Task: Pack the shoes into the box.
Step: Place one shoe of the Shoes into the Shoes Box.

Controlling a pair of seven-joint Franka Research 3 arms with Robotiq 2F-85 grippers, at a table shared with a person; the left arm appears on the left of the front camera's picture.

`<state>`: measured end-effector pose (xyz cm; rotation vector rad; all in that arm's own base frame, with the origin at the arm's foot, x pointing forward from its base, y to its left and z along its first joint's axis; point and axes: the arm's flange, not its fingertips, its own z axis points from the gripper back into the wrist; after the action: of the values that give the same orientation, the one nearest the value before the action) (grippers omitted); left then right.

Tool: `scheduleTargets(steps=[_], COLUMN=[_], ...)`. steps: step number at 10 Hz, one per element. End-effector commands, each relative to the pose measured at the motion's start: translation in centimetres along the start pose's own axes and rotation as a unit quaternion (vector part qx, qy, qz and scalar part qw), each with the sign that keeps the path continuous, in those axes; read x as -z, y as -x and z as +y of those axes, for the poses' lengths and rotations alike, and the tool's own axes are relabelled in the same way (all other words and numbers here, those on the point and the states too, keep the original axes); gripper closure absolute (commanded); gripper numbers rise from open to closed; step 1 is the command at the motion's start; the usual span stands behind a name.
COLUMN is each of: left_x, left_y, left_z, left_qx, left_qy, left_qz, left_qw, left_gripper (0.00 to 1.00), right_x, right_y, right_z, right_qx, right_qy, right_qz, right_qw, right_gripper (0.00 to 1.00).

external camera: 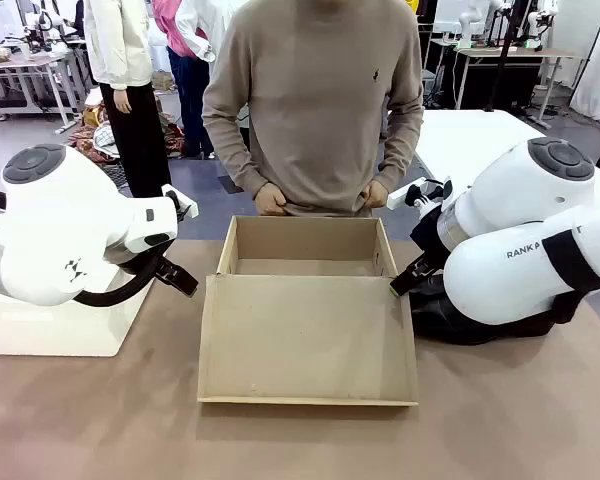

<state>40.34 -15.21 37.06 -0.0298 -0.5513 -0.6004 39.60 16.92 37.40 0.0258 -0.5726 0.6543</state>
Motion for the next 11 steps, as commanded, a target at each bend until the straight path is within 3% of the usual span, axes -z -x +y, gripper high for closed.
scheduleTargets(steps=[1, 11], left_x=[0.0, 0.0], left_y=[0.0, 0.0], left_z=[0.0, 0.0], left_qx=[0.0, 0.0], left_qy=[0.0, 0.0], left_qz=[0.0, 0.0], left_qw=[1.0, 1.0], left_gripper=[0.0, 0.0], right_x=[-0.01, -0.01], right_y=[-0.01, -0.01], right_z=[0.0, 0.0], right_qx=[0.0, 0.0], right_qy=[0.0, 0.0], right_qz=[0.0, 0.0], right_qw=[1.0, 1.0], right_gripper=[0.0, 0.0])
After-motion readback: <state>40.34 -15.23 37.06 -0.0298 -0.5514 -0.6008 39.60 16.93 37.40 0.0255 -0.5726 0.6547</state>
